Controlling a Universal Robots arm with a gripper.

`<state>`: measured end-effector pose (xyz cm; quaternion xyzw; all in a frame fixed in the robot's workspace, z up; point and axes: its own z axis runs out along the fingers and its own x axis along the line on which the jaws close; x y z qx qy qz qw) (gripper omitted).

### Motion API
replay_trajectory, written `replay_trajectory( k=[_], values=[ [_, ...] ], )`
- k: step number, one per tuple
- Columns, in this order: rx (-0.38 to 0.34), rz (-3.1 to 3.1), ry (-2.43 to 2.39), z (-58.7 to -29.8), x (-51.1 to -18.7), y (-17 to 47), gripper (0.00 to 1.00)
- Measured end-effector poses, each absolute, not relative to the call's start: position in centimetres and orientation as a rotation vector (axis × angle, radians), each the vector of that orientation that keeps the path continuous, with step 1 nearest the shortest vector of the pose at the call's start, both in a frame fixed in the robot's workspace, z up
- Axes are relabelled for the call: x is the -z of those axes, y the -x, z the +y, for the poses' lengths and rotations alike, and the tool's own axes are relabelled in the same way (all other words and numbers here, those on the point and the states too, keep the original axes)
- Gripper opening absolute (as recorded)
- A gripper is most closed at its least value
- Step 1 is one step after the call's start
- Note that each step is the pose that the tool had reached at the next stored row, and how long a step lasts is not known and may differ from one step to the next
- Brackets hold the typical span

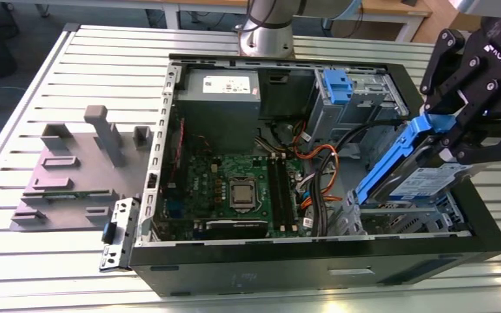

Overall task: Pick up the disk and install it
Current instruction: 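Insert the disk into the insertion slot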

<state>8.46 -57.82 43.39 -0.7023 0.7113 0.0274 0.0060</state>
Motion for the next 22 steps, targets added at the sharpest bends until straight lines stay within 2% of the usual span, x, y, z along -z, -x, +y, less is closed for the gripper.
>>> replay_trajectory(
  k=[22],
  values=[
    [-0.086, 2.226, 2.198, -57.9, -42.0, -8.5, 0.37]
  ],
)
